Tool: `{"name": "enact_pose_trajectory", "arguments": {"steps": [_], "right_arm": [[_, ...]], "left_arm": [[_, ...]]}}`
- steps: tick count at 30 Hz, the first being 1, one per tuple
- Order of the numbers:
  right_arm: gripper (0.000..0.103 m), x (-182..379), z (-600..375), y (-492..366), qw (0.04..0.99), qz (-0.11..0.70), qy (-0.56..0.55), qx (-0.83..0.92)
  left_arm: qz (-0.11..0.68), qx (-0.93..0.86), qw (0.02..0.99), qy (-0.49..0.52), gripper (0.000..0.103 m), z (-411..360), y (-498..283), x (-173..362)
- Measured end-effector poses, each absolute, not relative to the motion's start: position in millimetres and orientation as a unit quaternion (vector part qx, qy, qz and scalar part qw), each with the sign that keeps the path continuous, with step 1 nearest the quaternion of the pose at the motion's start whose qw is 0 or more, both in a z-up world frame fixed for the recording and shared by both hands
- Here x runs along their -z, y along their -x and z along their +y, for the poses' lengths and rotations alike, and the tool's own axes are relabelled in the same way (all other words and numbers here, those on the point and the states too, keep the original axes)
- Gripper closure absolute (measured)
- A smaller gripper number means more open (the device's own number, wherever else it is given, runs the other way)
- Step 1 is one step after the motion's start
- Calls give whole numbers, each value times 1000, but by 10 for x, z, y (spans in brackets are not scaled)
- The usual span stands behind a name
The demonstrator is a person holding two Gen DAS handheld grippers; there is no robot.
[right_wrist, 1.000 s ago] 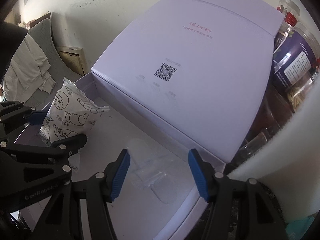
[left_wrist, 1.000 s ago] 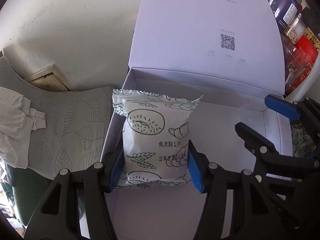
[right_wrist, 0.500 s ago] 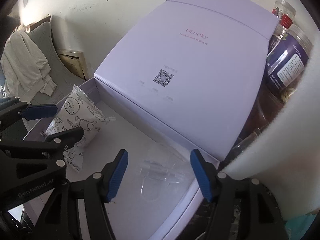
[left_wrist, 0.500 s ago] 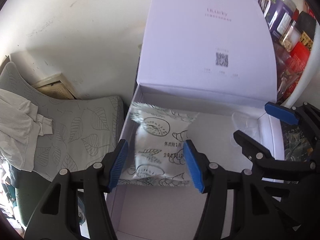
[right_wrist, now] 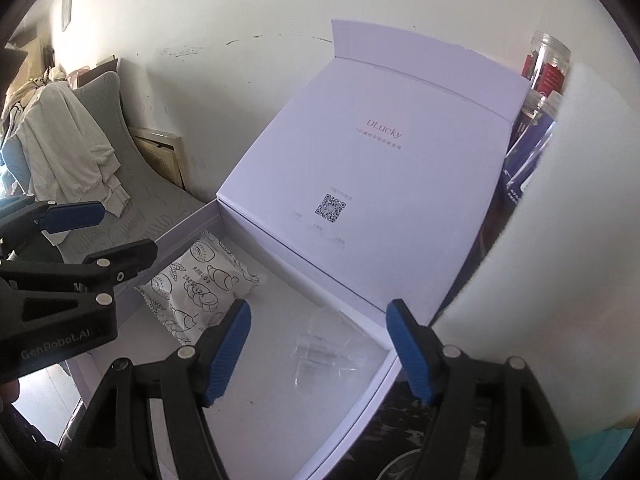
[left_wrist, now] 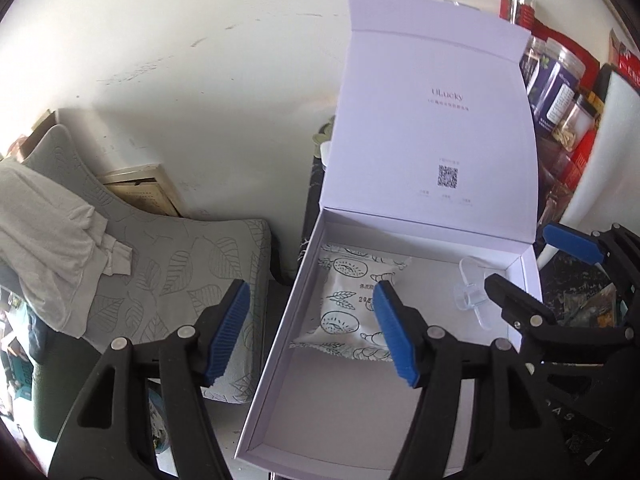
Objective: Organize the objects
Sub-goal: 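Lower the pastry bag into the box and open the left gripper, then withdraw the left gripper from the box back toward the snack pile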
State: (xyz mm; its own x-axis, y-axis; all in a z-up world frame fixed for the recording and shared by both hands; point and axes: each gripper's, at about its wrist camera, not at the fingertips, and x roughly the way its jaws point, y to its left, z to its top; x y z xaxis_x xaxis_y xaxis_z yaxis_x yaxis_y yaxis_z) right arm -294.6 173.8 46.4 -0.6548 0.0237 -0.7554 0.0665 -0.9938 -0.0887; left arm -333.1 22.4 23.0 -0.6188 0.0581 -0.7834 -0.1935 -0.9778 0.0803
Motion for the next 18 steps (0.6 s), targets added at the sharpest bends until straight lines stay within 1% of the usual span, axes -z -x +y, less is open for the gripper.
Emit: {"name": "enact_pose_trajectory", "arguments": {"steps": [1,4,11,18], "right_arm": [[31,-486,1732,2938,12,54,-412,909],[30,-582,1757,2844,11,50,-405,913],[22,-838,1692,2578,8,57,-386,921],[20,-1151,1684,2198,0,59,-359,931]], "left_arm": [[76,-898,70,427,40,302,3182,-318],[68,-904,66,417,40,211,3081,-405],[58,-916,53,393,40,133,2746,-721],[45,-930,48,362,34,42,2334,-1021]]}}
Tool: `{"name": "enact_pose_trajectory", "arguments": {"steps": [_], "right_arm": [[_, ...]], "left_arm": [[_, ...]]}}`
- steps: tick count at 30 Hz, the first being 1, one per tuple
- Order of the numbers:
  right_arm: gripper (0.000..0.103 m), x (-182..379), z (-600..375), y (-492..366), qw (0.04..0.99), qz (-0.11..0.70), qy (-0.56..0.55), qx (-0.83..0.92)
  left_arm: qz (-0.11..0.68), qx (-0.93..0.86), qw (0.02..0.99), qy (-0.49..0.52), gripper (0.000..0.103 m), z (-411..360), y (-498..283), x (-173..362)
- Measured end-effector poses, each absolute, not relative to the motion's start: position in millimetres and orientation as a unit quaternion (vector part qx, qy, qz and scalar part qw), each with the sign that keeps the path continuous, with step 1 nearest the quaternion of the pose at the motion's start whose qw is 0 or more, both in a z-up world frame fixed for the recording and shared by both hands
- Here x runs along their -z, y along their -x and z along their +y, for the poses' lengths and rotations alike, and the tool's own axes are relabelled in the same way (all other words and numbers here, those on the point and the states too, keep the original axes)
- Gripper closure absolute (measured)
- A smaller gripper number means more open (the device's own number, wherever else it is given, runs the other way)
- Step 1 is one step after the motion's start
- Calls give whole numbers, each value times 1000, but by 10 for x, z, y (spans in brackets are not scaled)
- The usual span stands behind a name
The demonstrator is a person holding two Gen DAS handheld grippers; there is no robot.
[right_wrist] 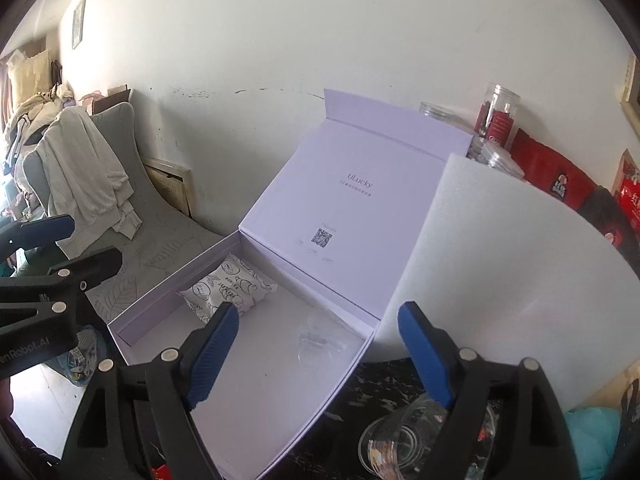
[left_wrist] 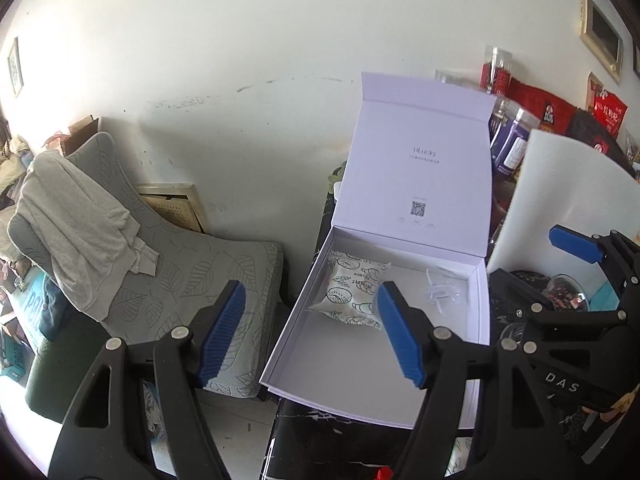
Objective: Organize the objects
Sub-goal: 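Withdraw the left gripper from the box back toward the snack pile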
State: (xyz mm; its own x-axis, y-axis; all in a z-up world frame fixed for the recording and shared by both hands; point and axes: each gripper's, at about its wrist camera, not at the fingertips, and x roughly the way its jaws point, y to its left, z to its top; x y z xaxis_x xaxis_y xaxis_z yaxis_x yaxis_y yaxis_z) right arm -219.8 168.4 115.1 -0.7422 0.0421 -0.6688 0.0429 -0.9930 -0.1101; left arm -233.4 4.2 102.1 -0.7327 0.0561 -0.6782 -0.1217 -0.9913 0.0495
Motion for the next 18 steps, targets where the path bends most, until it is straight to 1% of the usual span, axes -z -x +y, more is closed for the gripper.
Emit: {"name": "enact_pose_trajectory", "arguments": {"steps": [11,15,18], "right_arm": [[19,-1427,1681,1676,-8,54,-337,940],[18,-1511,1678,1493,-11,55,-328,943],[16,-1559,1679,1353,-14,54,-320,946]], "left_arm": [[41,-941,51,333,28,8,1817,-1297],[38,-944,53,323,24,-2,1656,-1368],[34,-946,55,318,23,-2,1542,-1407]]}}
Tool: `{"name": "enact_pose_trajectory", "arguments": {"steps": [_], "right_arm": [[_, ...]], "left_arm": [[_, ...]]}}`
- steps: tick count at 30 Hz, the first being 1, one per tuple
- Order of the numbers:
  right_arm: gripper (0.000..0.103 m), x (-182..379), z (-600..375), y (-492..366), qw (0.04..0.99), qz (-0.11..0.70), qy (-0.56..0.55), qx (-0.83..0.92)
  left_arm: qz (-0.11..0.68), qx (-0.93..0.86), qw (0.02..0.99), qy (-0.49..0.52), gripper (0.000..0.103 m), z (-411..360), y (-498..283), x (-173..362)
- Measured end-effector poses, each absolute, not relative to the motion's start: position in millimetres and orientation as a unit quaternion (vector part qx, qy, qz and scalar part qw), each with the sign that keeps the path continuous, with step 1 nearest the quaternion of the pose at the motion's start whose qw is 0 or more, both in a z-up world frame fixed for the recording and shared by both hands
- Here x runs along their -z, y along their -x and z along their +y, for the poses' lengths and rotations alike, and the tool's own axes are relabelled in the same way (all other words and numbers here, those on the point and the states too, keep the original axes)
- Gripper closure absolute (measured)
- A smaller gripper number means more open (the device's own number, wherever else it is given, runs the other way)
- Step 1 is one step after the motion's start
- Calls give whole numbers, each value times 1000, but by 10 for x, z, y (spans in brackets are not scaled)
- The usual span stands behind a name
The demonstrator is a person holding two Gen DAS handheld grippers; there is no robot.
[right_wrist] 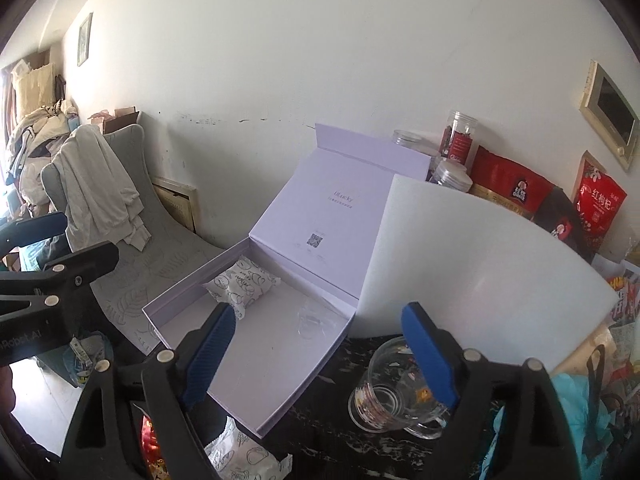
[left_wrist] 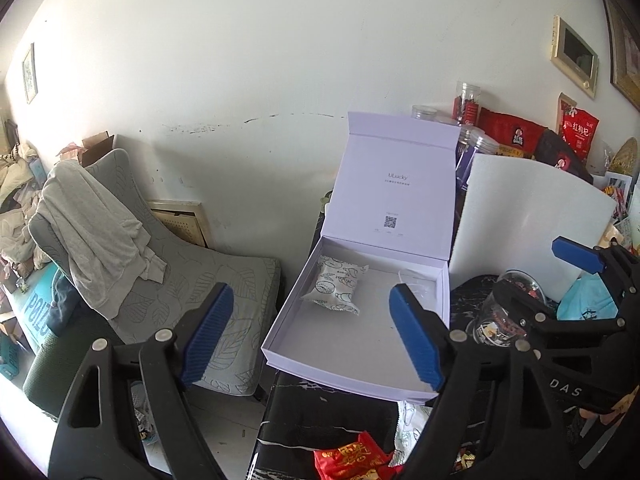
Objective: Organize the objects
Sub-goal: 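Withdraw the left gripper from the box back toward the snack pile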
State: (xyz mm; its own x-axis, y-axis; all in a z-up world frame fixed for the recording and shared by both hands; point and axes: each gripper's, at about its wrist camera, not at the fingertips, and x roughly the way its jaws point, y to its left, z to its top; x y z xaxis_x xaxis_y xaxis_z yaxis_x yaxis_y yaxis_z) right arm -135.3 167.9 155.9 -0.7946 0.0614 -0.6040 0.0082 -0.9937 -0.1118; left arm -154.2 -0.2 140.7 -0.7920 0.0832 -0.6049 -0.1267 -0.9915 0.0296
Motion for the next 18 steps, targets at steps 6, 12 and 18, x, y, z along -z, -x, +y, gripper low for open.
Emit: {"name": "enact_pose_trajectory", "arguments": {"steps": [6,12,18], "right_arm": [[15,-1618,1712,1087,19,-51,311,-949],[14,-1609,1773,827,35,-54,308,-949],[13,-1533,1875,573,67,-54,310,-947]], "left_arm": [[30,-949,58,310,21,20,1336,-1456],[32,-950,59,305,19,87,1123,-1437],[37,-949,67,307,19,207,913,-1364]]}}
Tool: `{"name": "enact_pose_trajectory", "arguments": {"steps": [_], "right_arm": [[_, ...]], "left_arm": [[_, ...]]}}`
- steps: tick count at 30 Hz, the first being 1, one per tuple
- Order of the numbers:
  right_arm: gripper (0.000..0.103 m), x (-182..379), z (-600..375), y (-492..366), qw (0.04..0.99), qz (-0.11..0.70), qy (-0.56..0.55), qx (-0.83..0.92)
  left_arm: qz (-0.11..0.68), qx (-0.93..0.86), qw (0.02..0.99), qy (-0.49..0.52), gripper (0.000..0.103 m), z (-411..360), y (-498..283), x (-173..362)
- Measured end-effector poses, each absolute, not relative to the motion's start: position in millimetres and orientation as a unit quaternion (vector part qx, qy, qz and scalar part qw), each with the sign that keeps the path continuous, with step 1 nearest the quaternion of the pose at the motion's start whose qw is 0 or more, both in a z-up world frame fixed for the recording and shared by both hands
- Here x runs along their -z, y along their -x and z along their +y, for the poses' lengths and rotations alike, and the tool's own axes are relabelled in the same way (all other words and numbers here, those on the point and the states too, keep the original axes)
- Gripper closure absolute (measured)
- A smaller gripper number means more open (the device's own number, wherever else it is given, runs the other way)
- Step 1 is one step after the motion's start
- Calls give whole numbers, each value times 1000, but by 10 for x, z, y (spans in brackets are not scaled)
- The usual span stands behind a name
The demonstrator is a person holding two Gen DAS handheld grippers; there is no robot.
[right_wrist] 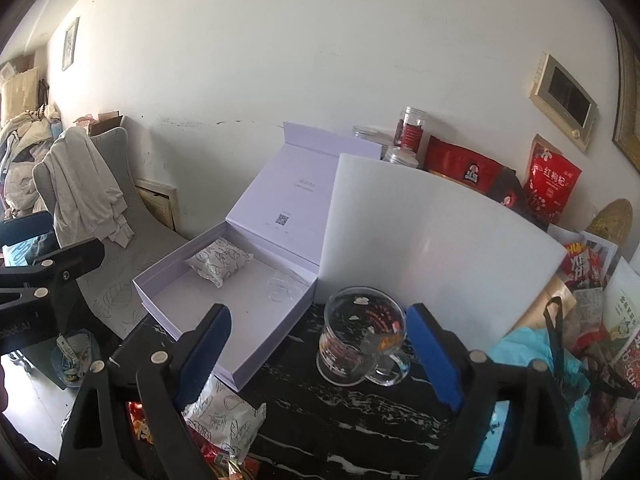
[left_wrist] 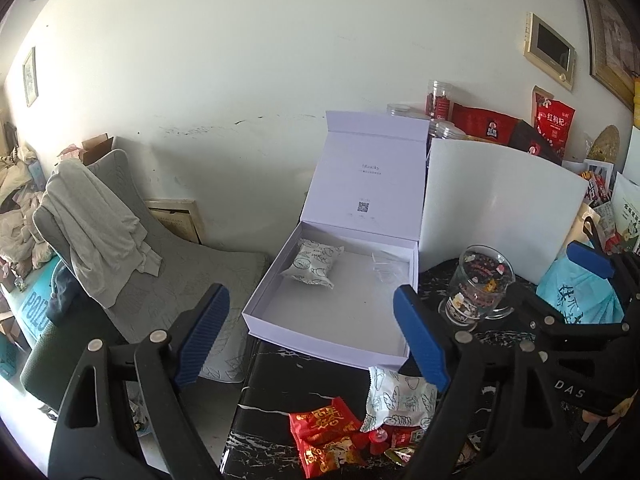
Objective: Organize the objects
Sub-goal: 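Withdraw the left gripper from the box back toward the snack pile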
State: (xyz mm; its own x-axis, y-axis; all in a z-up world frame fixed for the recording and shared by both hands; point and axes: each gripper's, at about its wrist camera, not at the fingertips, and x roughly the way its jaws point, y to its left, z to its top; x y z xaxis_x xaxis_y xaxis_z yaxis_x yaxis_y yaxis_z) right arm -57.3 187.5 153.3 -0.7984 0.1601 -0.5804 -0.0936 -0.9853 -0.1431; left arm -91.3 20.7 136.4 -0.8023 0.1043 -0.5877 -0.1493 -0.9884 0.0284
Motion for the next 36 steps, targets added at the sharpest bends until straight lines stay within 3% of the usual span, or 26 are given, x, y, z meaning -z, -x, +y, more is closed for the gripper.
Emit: {"name": "enact_pose_trajectory", "arguments": {"steps": [11,36], "right_arm": [[12,-1291,1982,132,101,-49,322,-940],[12,-292,1882,-230,41,-1,423,-905]], "left_arm": [[43,-941,75,327,19,370,642,-1116],[55,-906,83,411,19,407,414,-199]]}}
